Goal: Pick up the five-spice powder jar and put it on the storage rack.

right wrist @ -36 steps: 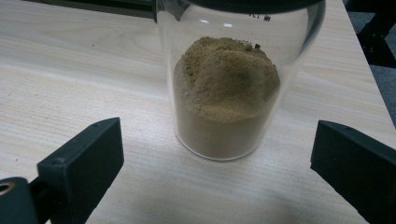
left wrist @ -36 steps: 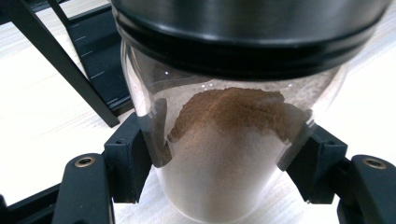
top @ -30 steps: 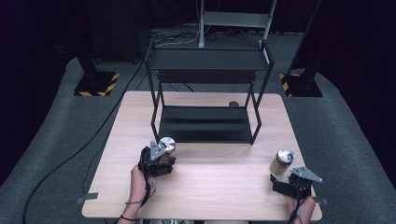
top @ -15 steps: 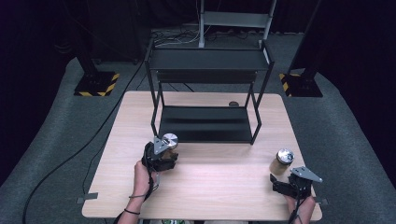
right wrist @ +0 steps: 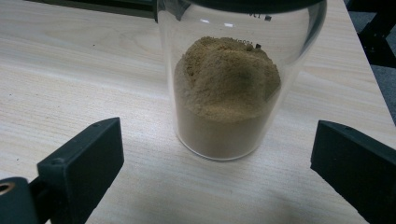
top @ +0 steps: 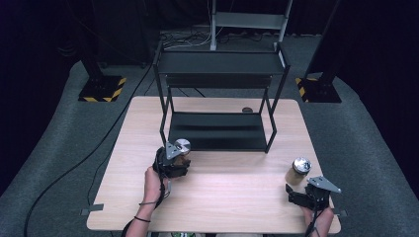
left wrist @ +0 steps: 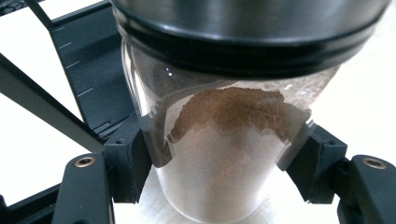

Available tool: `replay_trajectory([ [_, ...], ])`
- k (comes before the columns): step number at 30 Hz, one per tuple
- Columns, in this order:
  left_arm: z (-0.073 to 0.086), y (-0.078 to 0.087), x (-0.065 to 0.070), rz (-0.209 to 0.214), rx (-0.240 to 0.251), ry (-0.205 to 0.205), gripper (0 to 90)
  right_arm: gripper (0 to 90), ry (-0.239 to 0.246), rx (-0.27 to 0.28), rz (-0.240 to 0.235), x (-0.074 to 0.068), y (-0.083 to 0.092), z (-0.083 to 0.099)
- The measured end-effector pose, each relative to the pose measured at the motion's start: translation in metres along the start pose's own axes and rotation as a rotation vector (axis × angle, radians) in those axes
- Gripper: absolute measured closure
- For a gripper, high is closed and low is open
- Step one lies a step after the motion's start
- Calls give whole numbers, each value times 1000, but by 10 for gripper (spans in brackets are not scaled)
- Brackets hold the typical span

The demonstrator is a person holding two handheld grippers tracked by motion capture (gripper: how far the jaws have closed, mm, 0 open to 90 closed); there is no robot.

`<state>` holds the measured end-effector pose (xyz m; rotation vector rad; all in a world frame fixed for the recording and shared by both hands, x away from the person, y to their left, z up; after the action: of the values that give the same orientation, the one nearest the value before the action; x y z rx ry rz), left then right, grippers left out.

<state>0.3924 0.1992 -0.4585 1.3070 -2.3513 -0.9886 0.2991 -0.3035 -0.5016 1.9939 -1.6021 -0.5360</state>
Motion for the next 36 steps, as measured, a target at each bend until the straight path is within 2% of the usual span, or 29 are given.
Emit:
replay_trajectory([
  [14, -5, -10, -4, 4, -22, 2, 315, 16, 0, 1, -1, 0, 0, 0],
  [36, -20, -23, -8, 5, -31, 6, 315, 15, 0, -3, -3, 0, 0, 0],
])
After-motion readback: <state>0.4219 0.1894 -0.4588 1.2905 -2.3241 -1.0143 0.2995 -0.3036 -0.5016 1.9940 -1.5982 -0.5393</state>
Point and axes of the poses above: each handheld gripper's, and its own axes: y roughly backward along the jaws, z roughly out of its underside, x roughly to its right, the point moved 10 cm from there along -y, roughly forward along the jaws, and after that the axes turned 5 degrees about -x, right-handed, at the moved point
